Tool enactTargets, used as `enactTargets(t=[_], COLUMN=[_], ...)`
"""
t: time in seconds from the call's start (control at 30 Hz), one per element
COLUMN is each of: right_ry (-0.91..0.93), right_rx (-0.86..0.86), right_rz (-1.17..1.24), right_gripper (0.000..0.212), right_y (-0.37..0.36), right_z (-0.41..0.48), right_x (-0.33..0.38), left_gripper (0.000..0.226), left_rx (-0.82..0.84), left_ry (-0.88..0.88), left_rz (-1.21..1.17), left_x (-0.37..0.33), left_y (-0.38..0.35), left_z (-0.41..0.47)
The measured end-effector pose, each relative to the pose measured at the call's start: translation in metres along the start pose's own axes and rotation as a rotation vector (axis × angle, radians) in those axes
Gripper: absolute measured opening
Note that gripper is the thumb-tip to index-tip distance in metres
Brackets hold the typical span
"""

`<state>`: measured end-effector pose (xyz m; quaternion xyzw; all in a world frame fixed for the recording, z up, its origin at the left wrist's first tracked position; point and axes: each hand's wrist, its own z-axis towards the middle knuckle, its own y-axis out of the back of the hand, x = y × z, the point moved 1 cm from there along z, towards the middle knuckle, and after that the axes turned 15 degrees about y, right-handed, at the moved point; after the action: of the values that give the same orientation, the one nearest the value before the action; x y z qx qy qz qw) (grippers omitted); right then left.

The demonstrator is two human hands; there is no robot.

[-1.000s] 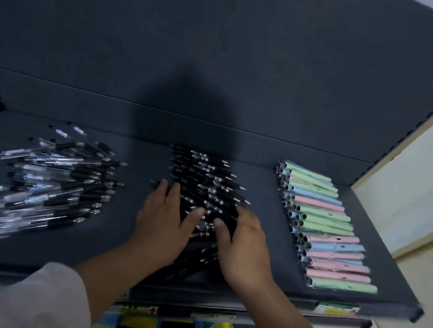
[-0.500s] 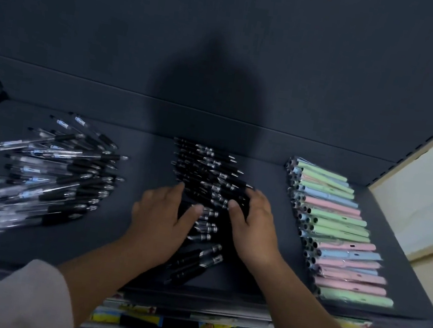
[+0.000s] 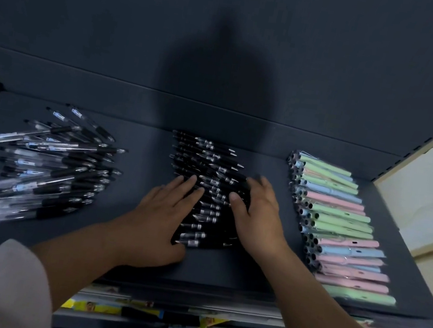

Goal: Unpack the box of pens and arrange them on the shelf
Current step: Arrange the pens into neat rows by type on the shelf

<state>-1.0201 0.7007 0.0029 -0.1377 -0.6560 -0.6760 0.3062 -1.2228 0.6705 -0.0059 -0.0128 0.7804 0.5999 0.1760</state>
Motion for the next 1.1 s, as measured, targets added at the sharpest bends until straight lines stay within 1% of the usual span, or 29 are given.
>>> enactTargets(t=[0.03,0.13,0.2,0.33,0.4,0.5,0.57,0.67,0.73,0.77,0.83,0.87,0.9,0.97,1.03,1.1], right_ry=[0.006,0.083,0.141,0.188,0.232,0.31,0.335,0.347,0.349,0.345,0.294,0.237,0.171,0.062,0.008,0.012], right_rx=[0.047,0.209,0.261,0.369,0.384,0.405,0.404,0.387,0.333,0.268,0.067,-0.026,-0.091,-0.123,-0.112,-0.124], right_rz=[-0.042,-0.293,-0.39,-0.379,-0.359,-0.382,-0.378,-0.359,-0.304,-0.262,-0.156,-0.096,-0.031,0.065,0.106,0.135], right_gripper=[0.064,0.068,0.068,0.071,0.071,0.064,0.062,0.06,0.061,0.065,0.074,0.072,0.065,0.054,0.052,0.053], right_y=[-0.001,-0.004,-0.003,-0.01,-0.014,-0.014,-0.013,-0.016,-0.018,-0.019,-0.015,-0.011,-0.009,-0.007,-0.006,-0.009], right_z=[0.003,0.013,0.02,0.029,0.028,0.024,0.024,0.022,0.022,0.023,0.024,0.024,0.023,0.019,0.017,0.021], right_x=[0.002,0.006,0.008,0.011,0.01,0.007,0.007,0.009,0.012,0.012,0.011,0.008,0.005,-0.004,-0.008,-0.006], left_gripper=[0.097,0.098,0.103,0.121,0.126,0.125,0.122,0.108,0.101,0.102,0.103,0.102,0.099,0.092,0.082,0.071], left_rx=[-0.025,-0.053,-0.065,-0.148,-0.139,-0.101,-0.107,-0.164,-0.227,-0.254,-0.286,-0.294,-0.295,-0.278,-0.28,-0.29], left_ry=[-0.023,-0.089,-0.082,0.084,0.159,0.197,0.195,0.178,0.177,0.195,0.268,0.31,0.352,0.428,0.471,0.484], left_rz=[0.043,0.179,0.166,0.096,0.06,0.036,0.007,-0.085,-0.16,-0.201,-0.307,-0.372,-0.438,-0.546,-0.612,-0.664], left_x=[-0.001,-0.006,-0.008,-0.003,-0.004,-0.009,-0.011,-0.008,-0.006,-0.004,0.001,0.004,0.008,0.016,0.023,0.021], left_y=[-0.001,-0.004,-0.005,-0.007,-0.008,-0.012,-0.013,-0.014,-0.01,-0.008,0.0,0.004,0.008,0.014,0.019,0.022], left_z=[-0.001,0.0,0.001,0.0,-0.001,-0.007,-0.009,-0.01,-0.008,-0.006,0.002,0.008,0.016,0.033,0.05,0.063])
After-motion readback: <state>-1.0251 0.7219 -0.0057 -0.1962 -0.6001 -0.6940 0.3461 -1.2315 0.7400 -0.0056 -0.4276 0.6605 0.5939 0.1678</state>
